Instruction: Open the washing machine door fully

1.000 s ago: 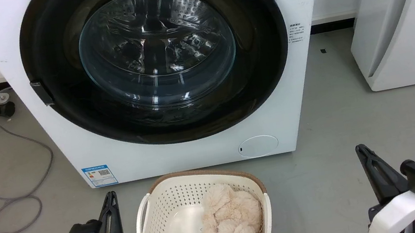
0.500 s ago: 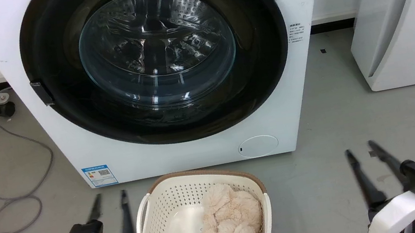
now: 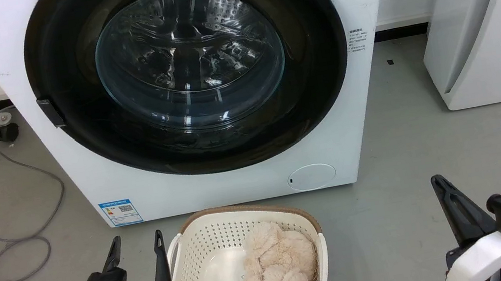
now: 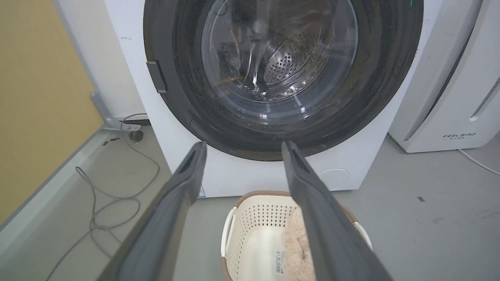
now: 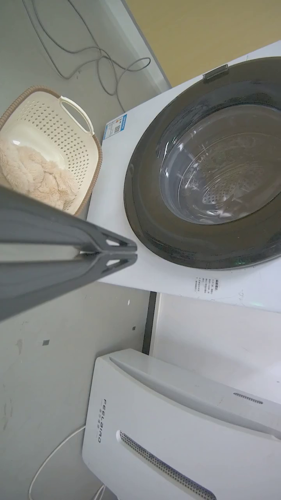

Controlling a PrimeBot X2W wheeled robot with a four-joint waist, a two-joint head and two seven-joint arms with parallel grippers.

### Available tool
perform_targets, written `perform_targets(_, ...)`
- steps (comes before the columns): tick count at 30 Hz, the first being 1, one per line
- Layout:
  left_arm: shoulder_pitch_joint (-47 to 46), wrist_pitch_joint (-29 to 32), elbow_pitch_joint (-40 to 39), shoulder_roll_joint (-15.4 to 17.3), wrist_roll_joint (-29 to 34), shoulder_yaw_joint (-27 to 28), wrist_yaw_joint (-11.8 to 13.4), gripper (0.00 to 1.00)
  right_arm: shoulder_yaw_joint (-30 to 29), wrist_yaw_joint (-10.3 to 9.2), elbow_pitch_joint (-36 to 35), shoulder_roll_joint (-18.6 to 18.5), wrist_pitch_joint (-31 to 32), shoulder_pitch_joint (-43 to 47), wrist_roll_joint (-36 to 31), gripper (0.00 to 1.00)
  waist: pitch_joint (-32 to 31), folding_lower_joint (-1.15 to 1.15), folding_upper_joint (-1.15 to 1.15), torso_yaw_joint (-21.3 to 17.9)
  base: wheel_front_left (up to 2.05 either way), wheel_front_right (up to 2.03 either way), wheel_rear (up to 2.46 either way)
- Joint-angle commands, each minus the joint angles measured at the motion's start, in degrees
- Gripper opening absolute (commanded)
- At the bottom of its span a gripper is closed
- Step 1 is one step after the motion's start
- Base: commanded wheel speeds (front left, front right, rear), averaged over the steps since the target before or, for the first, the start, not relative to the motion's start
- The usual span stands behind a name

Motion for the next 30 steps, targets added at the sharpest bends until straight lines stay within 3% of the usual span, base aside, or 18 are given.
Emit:
perform_targets(1, -0.2, -0.7, 0.4, 0.0, -0.5, -0.1, -0.2, 1.0, -0.2, 0.01, 0.2, 0.0, -0.7, 0.7, 0.7, 0.0, 0.0, 0.0, 0.0, 0.0, 0.0, 0.0, 0.0)
perform_targets(10, -0.3, -1.8, 1.3, 0.0, -1.4, -0.3, -0.4, 1.0, 0.3, 0.01, 0.9, 0.0, -1.8, 1.0, 8.1, 0.0, -0.2, 0.0, 0.0, 0.0, 0.0, 0.0, 0.0)
perform_targets(22, -0.5, -3.3, 2.3, 0.1, -2.4, -0.5, -0.8, 1.0, 0.7, 0.01, 0.3, 0.0, -3.3, -1.0, 31.0, 0.0, -0.1, 0.0, 0.0, 0.1, 0.0, 0.0, 0.0)
perform_targets(30, -0.9, -4.2, 2.8, 0.1, -3.1, -0.6, -1.1, 1.0, -1.1, 0.02, 0.6, -0.4, -3.3, -4.4, 42.7, 0.0, 0.2, 0.0, 0.0, 0.3, 0.0, 0.0, 0.0)
